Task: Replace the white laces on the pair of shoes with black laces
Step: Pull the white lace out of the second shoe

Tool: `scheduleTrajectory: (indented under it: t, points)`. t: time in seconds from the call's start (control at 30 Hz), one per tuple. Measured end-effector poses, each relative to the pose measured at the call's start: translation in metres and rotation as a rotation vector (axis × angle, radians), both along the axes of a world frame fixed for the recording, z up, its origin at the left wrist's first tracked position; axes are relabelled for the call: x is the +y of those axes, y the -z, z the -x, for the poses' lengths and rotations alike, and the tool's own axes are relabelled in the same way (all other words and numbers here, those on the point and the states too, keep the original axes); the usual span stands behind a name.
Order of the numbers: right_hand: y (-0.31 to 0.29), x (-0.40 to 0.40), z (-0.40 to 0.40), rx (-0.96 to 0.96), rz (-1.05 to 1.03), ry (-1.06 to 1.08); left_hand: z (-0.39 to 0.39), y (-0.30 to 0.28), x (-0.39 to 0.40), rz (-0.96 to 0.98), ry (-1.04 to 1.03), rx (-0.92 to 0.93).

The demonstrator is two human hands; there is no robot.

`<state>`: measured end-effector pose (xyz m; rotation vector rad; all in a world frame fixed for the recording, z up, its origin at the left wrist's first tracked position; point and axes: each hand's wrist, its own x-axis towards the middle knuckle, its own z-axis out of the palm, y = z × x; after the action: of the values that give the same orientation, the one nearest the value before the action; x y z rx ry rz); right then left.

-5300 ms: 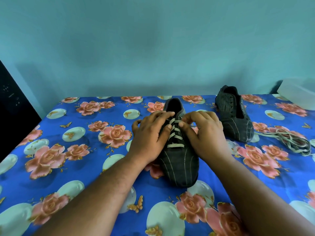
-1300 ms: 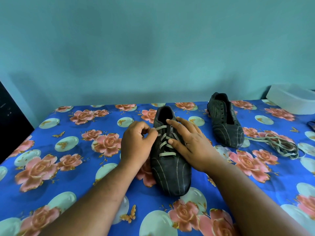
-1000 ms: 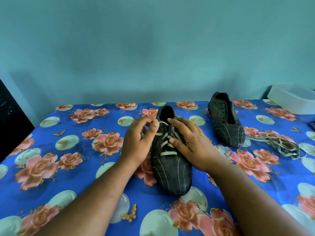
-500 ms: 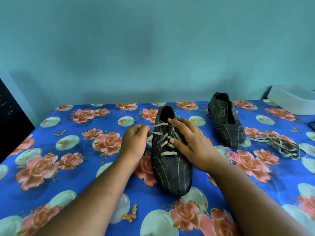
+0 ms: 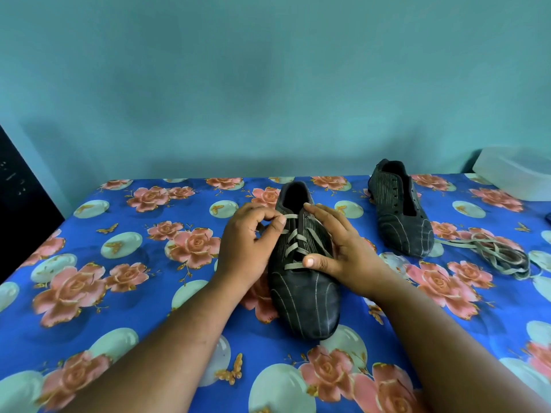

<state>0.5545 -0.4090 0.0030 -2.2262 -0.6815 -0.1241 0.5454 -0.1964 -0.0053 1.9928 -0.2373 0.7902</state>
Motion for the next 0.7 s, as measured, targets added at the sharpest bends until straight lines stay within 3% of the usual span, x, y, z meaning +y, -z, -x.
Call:
scheduleTrajectory:
  t: [0.13, 0.23, 0.5, 0.6, 0.7]
  points:
    - [0.0, 0.0, 0.0, 0.03, 0.048, 0.046, -0.007, 0.005, 0.01, 0.141, -0.164, 0.255]
    - [0.0, 0.0, 0.0, 0.015, 0.063, 0.057, -0.011, 0.008, 0.023, 0.095, -0.263, 0.37]
    - [-0.009, 0.002, 0.006, -0.001, 0.106, 0.06, -0.002, 0.001, 0.004, -0.139, -0.092, -0.059]
    - [-0.011, 0.003, 0.008, -0.002, 0.12, 0.068, 0.001, 0.001, -0.003, -0.206, -0.121, -0.105]
    - [-0.012, 0.003, 0.008, -0.003, 0.112, 0.064, 0.001, 0.003, 0.0, -0.17, -0.098, -0.026]
